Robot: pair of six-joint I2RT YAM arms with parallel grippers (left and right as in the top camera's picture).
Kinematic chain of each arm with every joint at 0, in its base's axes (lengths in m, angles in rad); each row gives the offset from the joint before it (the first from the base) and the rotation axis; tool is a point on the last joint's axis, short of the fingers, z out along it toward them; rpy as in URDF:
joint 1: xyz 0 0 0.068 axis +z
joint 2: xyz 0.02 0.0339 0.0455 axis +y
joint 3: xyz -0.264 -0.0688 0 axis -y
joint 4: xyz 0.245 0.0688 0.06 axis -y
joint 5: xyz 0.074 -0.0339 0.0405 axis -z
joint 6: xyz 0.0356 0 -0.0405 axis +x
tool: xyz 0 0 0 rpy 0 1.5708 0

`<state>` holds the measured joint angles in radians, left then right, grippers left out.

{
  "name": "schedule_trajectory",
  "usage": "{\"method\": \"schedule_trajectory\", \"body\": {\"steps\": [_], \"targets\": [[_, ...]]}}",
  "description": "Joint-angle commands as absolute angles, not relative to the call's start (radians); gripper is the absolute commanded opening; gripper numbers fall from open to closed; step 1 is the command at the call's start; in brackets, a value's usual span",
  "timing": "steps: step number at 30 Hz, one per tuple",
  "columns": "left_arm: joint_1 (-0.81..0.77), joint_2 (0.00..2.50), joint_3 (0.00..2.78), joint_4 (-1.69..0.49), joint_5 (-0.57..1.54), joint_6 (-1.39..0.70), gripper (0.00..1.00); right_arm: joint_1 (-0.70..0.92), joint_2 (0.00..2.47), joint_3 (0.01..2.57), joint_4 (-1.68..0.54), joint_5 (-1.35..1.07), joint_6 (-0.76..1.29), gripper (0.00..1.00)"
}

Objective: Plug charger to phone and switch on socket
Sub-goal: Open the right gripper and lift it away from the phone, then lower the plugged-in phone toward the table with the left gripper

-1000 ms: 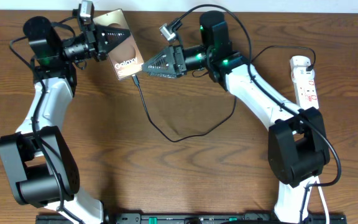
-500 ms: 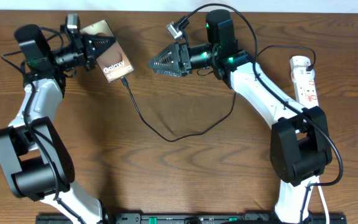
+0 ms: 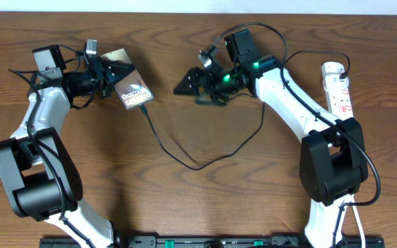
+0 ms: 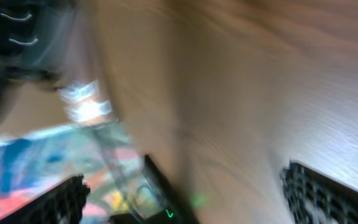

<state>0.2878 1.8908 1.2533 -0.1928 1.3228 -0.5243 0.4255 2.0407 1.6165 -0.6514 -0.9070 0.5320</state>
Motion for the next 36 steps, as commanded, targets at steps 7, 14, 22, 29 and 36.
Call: {"method": "schedule_trajectory", "body": {"steps": [7, 14, 22, 29, 36], "targets": [[0.287, 1.882, 1.266, -0.368, 1.168, -0.342, 0.08, 0.419, 2.046, 1.785, -0.996, -0.389, 0.447, 0.99], [0.256, 1.882, 1.266, -0.521, 0.998, -0.239, 0.07, 0.422, 2.046, 1.825, -1.069, -0.342, 0.432, 0.99], [0.219, 1.882, 1.265, -0.569, 0.874, -0.214, 0.07, 0.433, 2.046, 1.825, -1.097, -0.338, 0.428, 0.99], [0.216, 1.884, 1.264, -0.591, 0.835, -0.214, 0.07, 0.444, 2.046, 1.825, -1.105, -0.334, 0.429, 0.99], [0.216, 1.888, 1.262, -0.623, 0.759, -0.213, 0.07, 0.453, 2.046, 1.825, -1.105, -0.316, 0.429, 0.99]]}}
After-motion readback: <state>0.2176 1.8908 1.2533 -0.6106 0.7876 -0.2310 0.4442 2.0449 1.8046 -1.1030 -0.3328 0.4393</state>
